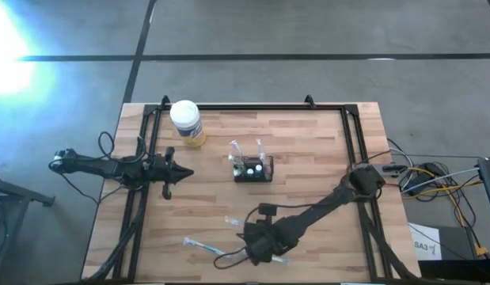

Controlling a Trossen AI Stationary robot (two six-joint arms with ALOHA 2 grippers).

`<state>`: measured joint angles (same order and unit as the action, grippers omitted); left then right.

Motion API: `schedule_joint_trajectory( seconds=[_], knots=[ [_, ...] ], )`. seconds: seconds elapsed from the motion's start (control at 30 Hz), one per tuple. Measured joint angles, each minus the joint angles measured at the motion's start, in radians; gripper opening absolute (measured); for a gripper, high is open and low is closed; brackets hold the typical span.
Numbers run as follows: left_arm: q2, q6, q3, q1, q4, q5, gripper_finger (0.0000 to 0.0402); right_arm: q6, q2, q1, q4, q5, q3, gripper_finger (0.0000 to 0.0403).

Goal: Pick & Place toothbrushing station
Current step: Put the top blue toothbrush into the wire organizer

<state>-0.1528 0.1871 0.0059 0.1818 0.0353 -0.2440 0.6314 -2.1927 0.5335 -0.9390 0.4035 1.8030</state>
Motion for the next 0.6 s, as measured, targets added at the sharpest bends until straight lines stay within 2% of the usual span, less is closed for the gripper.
schedule_joint_trajectory(
  seconds=[0.17, 0.27, 0.43, 0.6],
  knots=[
    [-0.001, 0.008, 0.000, 0.000, 0.001, 0.037, 0.0016, -0.044, 0.108, 0.033, 0.073, 0.114, -0.061, 0.0011],
    [-0.003, 0.036, 0.000, 0.000, 0.006, 0.073, 0.0016, -0.104, 0.196, 0.054, 0.205, 0.207, -0.153, 0.0010],
    [-0.042, 0.074, 0.000, 0.001, 0.058, 0.180, 0.0011, -0.311, 0.352, 0.065, 0.743, 0.229, -0.460, 0.0010],
    [-0.128, 0.078, 0.000, 0.004, 0.188, 0.187, 0.0017, -0.492, 0.452, 0.028, 1.340, 0.208, -0.745, 0.0011]
  ],
)
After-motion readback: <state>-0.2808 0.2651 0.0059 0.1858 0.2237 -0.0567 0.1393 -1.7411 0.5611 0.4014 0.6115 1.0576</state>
